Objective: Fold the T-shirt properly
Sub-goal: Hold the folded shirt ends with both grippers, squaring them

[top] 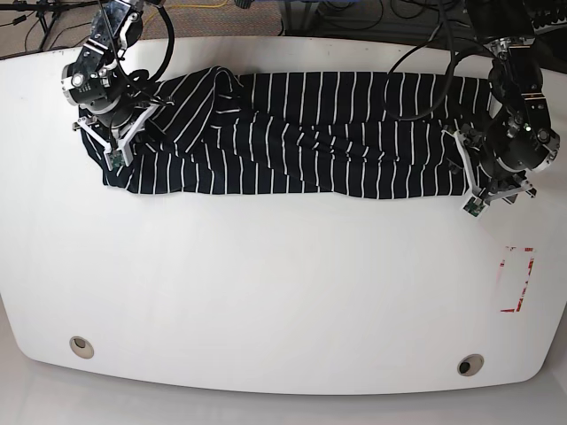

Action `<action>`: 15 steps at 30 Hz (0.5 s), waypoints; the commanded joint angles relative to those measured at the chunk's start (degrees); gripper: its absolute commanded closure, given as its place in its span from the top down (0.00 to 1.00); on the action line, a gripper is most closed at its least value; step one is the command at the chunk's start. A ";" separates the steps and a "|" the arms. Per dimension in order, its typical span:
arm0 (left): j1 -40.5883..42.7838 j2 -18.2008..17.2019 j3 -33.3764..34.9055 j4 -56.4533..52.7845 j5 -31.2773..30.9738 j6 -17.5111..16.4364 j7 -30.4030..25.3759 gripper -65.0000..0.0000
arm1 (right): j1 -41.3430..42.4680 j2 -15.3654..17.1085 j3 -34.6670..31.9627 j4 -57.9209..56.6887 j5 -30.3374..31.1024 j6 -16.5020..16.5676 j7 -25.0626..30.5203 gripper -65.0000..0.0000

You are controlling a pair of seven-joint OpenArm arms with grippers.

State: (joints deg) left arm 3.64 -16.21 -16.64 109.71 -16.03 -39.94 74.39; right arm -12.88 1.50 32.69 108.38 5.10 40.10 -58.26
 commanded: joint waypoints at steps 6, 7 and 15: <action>-0.78 -0.89 -4.15 1.63 -0.10 -0.06 -0.32 0.55 | 1.32 0.48 -2.84 1.73 0.48 -0.10 0.63 0.06; -0.69 -0.89 -4.50 1.63 -0.01 -0.06 -0.32 0.55 | 1.32 0.48 -3.28 1.82 0.39 -0.10 0.63 0.06; -0.78 -0.89 -5.29 1.63 0.25 -0.06 -0.24 0.55 | 1.06 -0.31 -5.21 1.73 0.22 -0.10 0.63 0.06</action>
State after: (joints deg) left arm 3.64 -16.53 -21.61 110.37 -15.59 -39.94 74.39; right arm -12.05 1.28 27.31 108.86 5.08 40.07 -58.54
